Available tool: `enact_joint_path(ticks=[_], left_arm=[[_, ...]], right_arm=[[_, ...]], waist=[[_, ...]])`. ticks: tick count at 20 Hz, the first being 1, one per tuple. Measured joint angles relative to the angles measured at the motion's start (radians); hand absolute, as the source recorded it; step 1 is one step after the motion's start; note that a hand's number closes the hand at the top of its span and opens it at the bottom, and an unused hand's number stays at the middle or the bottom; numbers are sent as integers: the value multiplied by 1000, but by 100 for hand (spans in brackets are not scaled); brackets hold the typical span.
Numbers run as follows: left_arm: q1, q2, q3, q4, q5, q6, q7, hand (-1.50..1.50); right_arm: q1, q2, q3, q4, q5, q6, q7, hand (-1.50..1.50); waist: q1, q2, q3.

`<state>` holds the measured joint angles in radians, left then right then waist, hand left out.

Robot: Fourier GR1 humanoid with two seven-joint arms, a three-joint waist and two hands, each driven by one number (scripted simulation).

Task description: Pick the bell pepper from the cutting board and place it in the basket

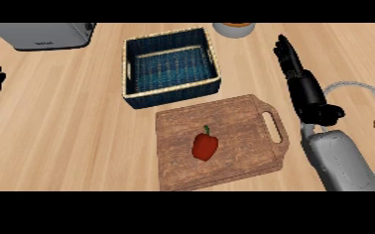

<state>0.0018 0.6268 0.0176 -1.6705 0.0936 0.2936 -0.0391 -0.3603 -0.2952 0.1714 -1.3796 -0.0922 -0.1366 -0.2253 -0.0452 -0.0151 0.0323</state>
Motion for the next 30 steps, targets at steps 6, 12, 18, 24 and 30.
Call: enact_joint_path(ticks=[6,12,18,24,30], left_arm=[[51,-130,-112,119,68,-43,124,0],[95,-221,-207,221,138,-121,227,0],[95,-252,-217,239,147,-125,240,0],[131,-245,-202,233,156,-117,255,0],[156,-250,-195,227,157,-105,260,0]], right_arm=[[-60,137,14,-15,-36,-65,47,150],[-144,246,274,52,69,-206,114,-150],[-279,271,452,175,268,-462,392,-150],[-444,169,527,268,490,-398,743,-150],[-647,94,554,191,526,-89,1070,-150]], waist=[[30,21,-27],[78,24,-34],[70,6,-33],[27,-19,-35],[-2,-31,-33]])
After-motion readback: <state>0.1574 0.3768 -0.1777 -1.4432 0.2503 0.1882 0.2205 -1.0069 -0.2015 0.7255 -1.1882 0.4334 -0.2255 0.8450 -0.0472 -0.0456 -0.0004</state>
